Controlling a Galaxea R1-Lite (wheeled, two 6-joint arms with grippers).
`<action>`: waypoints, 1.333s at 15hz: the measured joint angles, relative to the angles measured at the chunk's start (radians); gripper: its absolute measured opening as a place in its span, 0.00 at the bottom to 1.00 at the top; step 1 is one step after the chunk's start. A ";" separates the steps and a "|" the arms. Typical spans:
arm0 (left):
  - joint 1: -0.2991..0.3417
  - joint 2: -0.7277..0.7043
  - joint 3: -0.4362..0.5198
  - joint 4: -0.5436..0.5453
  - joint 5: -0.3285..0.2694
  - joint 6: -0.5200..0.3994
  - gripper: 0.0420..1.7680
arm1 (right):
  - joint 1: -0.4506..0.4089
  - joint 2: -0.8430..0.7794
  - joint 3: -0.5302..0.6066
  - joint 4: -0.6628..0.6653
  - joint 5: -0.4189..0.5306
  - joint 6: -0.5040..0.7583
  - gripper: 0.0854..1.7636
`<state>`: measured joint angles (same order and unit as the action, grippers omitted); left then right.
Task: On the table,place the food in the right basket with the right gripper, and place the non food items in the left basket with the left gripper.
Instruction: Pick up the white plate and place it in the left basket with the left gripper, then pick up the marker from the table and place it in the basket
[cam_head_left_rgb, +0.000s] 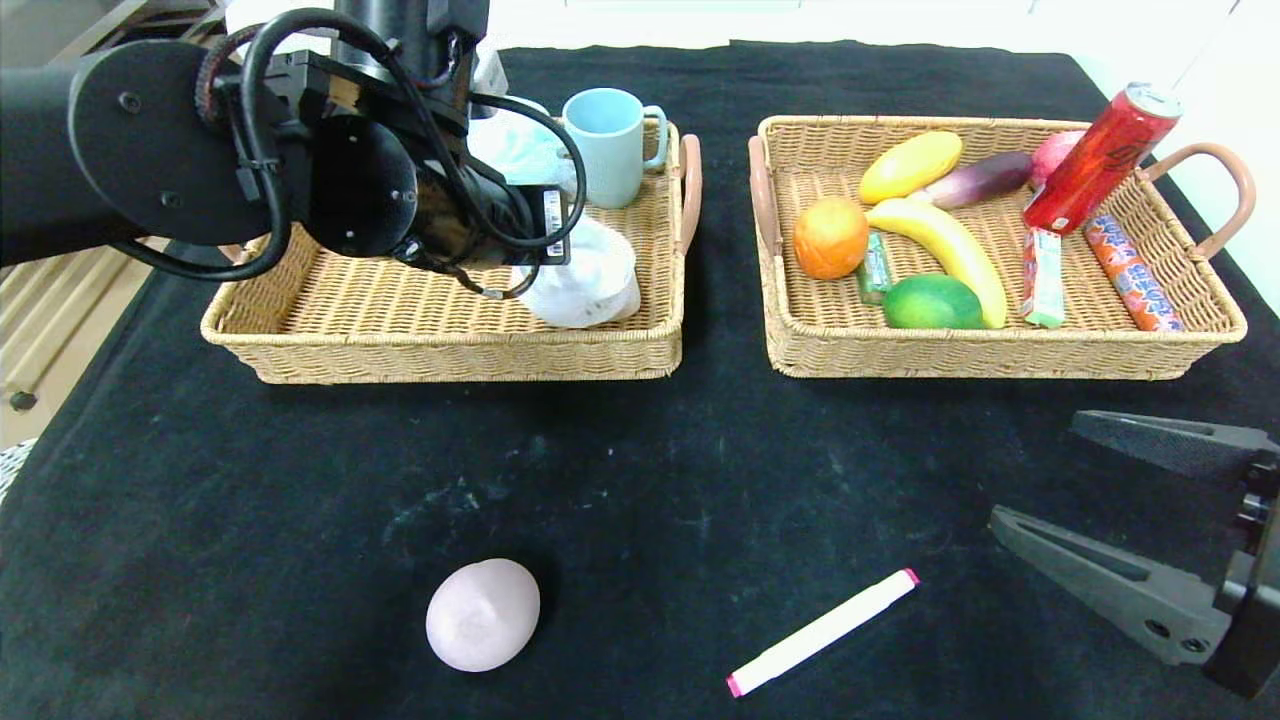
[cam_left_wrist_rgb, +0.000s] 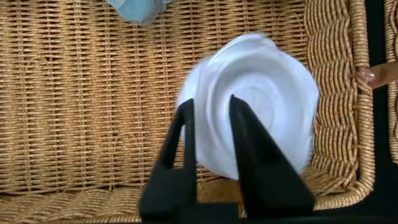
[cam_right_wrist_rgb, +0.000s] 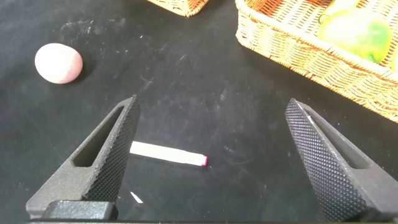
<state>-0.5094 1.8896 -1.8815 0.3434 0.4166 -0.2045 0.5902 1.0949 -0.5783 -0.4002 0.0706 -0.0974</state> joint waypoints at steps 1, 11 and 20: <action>0.000 0.001 -0.001 0.000 0.000 -0.002 0.35 | 0.000 0.000 0.000 0.000 0.000 0.000 0.97; -0.107 -0.110 0.154 0.003 -0.007 0.040 0.80 | -0.004 -0.012 -0.010 0.000 0.002 0.005 0.97; -0.403 -0.203 0.543 -0.168 -0.027 0.164 0.92 | -0.063 -0.040 -0.066 0.020 0.008 0.012 0.97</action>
<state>-0.9119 1.6862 -1.3383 0.1751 0.3891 -0.0409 0.5268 1.0549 -0.6447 -0.3804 0.0783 -0.0855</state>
